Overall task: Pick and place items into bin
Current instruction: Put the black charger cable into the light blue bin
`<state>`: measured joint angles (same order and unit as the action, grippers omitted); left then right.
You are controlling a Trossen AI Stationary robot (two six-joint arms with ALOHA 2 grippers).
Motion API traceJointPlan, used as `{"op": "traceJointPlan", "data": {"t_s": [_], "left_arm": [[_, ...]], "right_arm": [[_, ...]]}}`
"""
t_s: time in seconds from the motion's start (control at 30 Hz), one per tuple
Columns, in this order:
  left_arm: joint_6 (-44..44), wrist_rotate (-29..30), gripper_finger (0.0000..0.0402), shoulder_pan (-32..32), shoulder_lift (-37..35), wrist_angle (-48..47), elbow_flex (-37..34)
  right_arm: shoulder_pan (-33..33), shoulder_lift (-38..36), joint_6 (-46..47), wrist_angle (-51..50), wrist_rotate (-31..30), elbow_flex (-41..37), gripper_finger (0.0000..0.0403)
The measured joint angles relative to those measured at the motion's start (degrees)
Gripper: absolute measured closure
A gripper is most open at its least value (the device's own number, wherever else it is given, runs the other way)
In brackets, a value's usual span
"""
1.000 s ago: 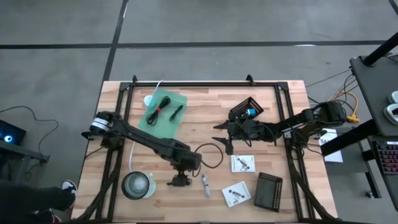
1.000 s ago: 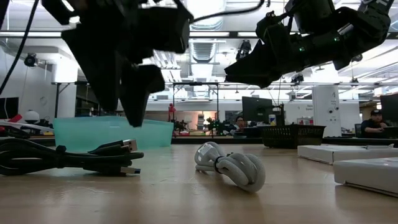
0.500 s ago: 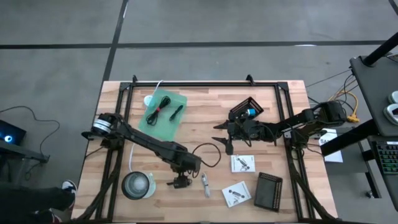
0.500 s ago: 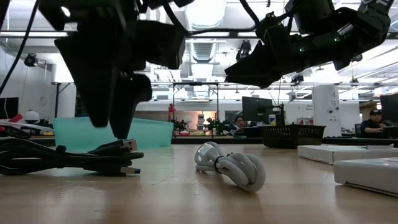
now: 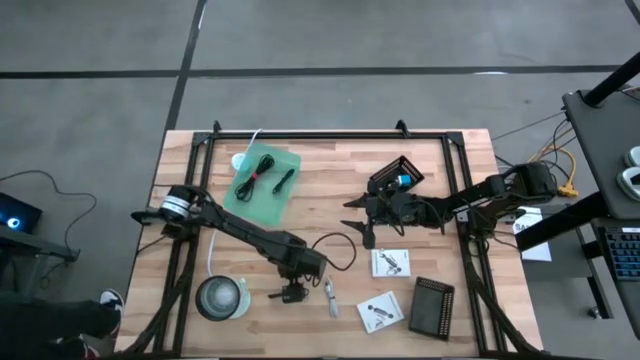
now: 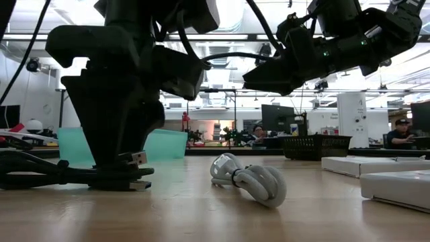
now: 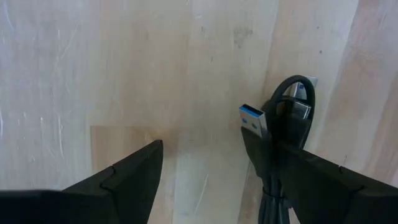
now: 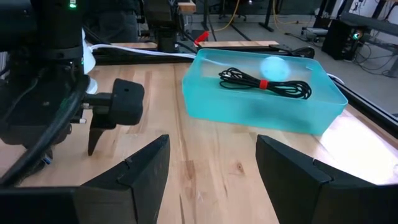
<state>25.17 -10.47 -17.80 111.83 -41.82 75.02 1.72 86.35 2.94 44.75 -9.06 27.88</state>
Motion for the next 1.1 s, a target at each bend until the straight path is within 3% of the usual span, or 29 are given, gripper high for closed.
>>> {"op": "traceJointPlan", "data": {"t_s": [0.13, 0.33, 0.8, 0.97, 1.1], "left_arm": [[0.0, 0.1, 0.0129, 0.0, 0.0, 0.5, -0.1], [0.0, 0.4, 0.0186, 0.0, 0.0, 0.9, -0.3], [-3.2, -0.6, 0.0385, 0.2, 0.2, 0.6, -0.2], [-3.5, -0.8, 0.0385, 0.4, 0.0, -0.5, 0.3], [-4.5, -0.5, 0.0385, 0.8, 0.0, -6.7, 2.6]], "right_arm": [[0.0, 0.0, 0.0, 0.0, 0.0, 0.0, 0.0179], [0.0, 0.0, 0.0, 0.0, 0.0, 0.0, 0.0179], [0.0, 0.0, 0.0, 0.0, 0.0, 0.0, 0.0179], [0.0, 0.0, 0.0, 0.0, 0.0, 0.0, 0.0179], [0.0, 0.0, 0.0, 0.0, 0.0, 0.0, 0.0179]]}}
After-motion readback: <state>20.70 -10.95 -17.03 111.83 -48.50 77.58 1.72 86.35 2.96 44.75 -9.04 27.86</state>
